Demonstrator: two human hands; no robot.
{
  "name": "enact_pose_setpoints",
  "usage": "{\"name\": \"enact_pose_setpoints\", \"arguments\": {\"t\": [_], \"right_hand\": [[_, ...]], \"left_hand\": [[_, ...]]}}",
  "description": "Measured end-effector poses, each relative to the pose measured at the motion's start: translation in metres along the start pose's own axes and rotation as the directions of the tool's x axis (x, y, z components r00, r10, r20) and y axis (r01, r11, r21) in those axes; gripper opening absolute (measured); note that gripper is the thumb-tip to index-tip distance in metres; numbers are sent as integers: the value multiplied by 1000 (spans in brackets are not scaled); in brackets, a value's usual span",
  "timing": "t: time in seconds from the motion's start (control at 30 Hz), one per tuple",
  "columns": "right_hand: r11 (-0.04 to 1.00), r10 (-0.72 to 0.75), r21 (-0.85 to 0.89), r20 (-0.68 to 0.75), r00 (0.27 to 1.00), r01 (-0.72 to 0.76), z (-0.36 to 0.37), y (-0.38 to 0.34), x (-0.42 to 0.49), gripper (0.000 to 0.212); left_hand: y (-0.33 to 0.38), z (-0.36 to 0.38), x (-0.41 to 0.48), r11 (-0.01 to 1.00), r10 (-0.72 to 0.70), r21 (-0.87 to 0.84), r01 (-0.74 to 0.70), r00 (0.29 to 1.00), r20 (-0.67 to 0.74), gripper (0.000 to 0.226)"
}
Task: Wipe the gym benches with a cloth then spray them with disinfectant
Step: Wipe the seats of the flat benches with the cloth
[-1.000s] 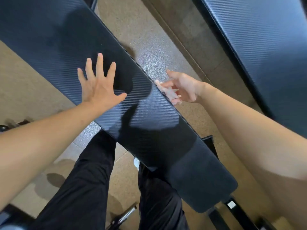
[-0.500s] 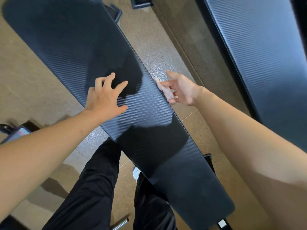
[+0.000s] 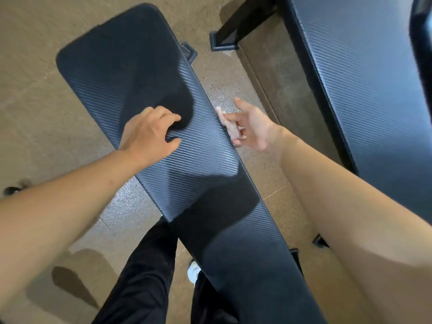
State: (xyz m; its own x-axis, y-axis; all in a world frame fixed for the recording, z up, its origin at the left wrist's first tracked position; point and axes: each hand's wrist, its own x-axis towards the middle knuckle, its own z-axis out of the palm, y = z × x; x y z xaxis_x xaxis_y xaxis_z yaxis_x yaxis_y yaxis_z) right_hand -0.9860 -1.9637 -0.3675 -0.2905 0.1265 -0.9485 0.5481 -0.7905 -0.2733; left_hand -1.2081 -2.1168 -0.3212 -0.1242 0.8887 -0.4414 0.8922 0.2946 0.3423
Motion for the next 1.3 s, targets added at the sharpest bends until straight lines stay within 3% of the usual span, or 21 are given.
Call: {"name": "enact_pose_setpoints", "arguments": {"t": [0.1, 0.2, 0.3, 0.4, 0.67, 0.83, 1.03, 1.1, 1.17, 1.3], "right_hand": [[1000, -5, -23, -1, 1000, 5, 8, -20, 11, 73], [999, -35, -33, 9, 999, 36, 19, -43, 20, 73], [997, -69, -38, 11, 998, 69, 29, -64, 29, 72], [996, -87, -29, 32, 996, 88, 39, -85, 41, 74], [984, -175, 17, 16, 984, 175, 74, -151, 60, 66], [957, -256, -141, -3, 967, 253, 97, -198, 70, 52], [851, -396, -332, 106, 912, 408, 130, -229, 73, 52], [819, -401, -379, 158, 902, 430, 145, -235, 75, 58], [817, -412, -401, 98, 906, 415, 156, -241, 75, 83], [820, -456, -335, 108, 884, 464, 177, -241, 80, 60]], "left_hand": [[-16, -9, 20, 989, -110, 92, 115, 992, -56, 89], [-35, -16, 39, 949, -269, 169, 264, 963, 5, 124], [-49, -20, 55, 927, -355, 155, 343, 932, 64, 137], [-53, -17, 60, 929, -351, 158, 336, 932, 85, 139], [-59, -12, 61, 942, -324, 123, 311, 940, 105, 136], [-62, -10, 59, 949, -309, 99, 300, 946, 97, 133], [-65, -13, 59, 953, -300, 83, 291, 944, 136, 131], [-70, -22, 56, 953, -303, 16, 303, 946, 116, 119], [-84, -35, 57, 936, -339, -94, 339, 941, 24, 94], [-127, -55, 73, 871, -443, -328, 367, 874, -198, 52]]}}
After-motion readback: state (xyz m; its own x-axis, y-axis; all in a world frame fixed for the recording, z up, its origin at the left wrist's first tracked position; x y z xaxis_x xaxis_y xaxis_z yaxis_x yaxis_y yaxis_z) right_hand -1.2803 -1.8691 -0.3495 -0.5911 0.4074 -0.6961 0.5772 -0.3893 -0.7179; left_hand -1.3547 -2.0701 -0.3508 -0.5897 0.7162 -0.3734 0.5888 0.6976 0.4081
